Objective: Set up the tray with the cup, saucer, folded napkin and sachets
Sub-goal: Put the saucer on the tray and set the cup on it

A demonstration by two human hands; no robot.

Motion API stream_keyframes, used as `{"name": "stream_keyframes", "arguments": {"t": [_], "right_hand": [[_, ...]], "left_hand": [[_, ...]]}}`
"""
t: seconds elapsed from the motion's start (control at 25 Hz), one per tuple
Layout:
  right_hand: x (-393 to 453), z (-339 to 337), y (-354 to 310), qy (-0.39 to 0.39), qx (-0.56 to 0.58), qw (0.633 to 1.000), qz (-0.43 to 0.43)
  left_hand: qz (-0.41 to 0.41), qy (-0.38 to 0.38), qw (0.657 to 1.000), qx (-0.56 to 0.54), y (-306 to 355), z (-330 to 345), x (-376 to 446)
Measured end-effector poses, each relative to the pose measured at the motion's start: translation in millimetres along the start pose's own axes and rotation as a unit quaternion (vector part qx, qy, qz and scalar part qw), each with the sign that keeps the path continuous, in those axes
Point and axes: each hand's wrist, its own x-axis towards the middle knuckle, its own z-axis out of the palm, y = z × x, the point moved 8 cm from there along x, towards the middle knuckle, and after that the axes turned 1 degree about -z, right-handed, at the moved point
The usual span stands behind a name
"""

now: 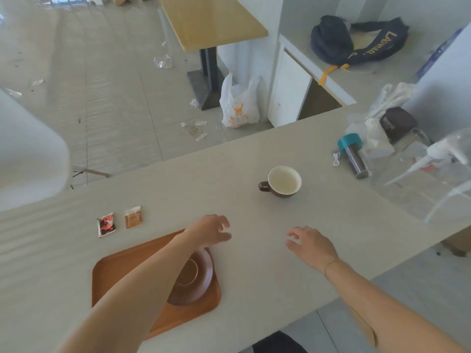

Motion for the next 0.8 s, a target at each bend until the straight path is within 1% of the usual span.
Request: {"name": "stream_keyframes", "arguments": {"t": [0.16, 0.28, 0.36, 0.52, 0.6, 0.72, 0.8], "right_hand": [[16.7, -25.1, 44.2, -0.001, -0.038, 0.999, 0.017], [33.3, -38.8, 63.7, -0.015, -0.061, 0.998, 0.028], [46.5, -44.2, 73.3, -0.026, -0.071, 0.997, 0.033], [70.8, -48.7, 81.2, -0.021, -0.077, 0.997, 0.023], [77.7, -45.0, 82.0, -0.018, -0.060, 0.998, 0.014], [85.4, -35.6, 86.2, -0.027, -0.050, 0.998, 0.010], [88.2, -31.8, 89.6, -0.021, -0.047, 0.999, 0.009]], "left_hand": [[-0.015, -0.016, 1.000, 0.002, 35.1, -3.2, 44.8], [-0.035, -0.026, 0.999, 0.007, 51.3, -7.6, 70.9], [-0.055, -0.013, 0.998, 0.002, 59.8, -16.2, 87.6], [-0.088, 0.039, 0.992, -0.083, 73.5, -35.1, 120.0], [-0.104, 0.040, 0.986, -0.128, 77.1, -34.5, 132.1], [-0.116, 0.029, 0.980, -0.158, 82.3, -26.5, 146.0], [-0.116, 0.022, 0.969, -0.216, 85.0, -20.7, 151.0]]}}
